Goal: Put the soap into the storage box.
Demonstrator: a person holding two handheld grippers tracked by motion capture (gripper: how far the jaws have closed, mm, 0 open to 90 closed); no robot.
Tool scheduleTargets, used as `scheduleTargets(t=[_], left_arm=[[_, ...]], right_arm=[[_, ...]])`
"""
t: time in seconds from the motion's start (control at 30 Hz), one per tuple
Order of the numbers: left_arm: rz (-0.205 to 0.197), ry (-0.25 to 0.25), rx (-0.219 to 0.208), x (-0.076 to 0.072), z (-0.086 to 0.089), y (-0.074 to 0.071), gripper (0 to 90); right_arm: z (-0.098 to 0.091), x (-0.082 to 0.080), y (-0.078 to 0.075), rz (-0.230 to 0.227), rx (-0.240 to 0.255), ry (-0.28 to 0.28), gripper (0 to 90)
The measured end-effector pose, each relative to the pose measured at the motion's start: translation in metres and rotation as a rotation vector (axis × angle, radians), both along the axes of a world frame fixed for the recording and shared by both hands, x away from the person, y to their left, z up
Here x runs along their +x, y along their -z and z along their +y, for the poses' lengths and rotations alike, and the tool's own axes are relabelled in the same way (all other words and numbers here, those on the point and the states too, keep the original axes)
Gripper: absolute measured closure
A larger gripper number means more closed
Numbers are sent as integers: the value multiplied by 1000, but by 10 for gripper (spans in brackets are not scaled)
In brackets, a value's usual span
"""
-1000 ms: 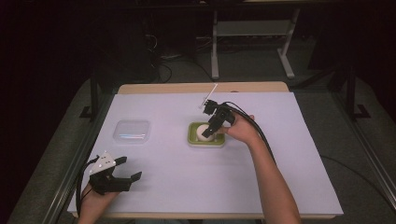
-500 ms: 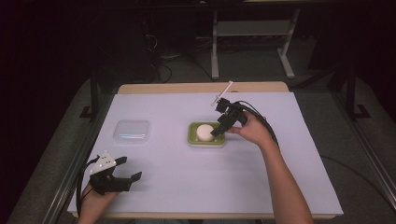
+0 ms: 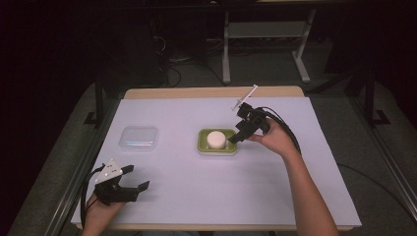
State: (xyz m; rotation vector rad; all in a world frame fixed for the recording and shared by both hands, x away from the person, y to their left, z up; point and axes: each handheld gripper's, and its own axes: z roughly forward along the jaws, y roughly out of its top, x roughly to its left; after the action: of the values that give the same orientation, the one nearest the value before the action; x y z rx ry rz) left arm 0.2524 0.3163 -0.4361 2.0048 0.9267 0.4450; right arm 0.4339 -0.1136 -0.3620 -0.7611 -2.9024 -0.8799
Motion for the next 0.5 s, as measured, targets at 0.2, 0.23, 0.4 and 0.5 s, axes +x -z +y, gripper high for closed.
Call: scheduleTargets(t=[0.2, 0.23, 0.4, 0.5], left_arm=[[-1, 0, 3, 0, 0, 0, 141], [-1, -1, 1, 0, 0, 0, 141], [-4, 2, 3, 0, 0, 1, 141], [-2, 1, 6, 0, 0, 0, 141]], right_arm=[[-10, -5, 2, 1, 10, 16, 268], [-12, -6, 3, -2, 14, 14, 268], [-18, -10, 4, 2, 18, 24, 269], [-25, -13, 4, -7, 26, 30, 273]])
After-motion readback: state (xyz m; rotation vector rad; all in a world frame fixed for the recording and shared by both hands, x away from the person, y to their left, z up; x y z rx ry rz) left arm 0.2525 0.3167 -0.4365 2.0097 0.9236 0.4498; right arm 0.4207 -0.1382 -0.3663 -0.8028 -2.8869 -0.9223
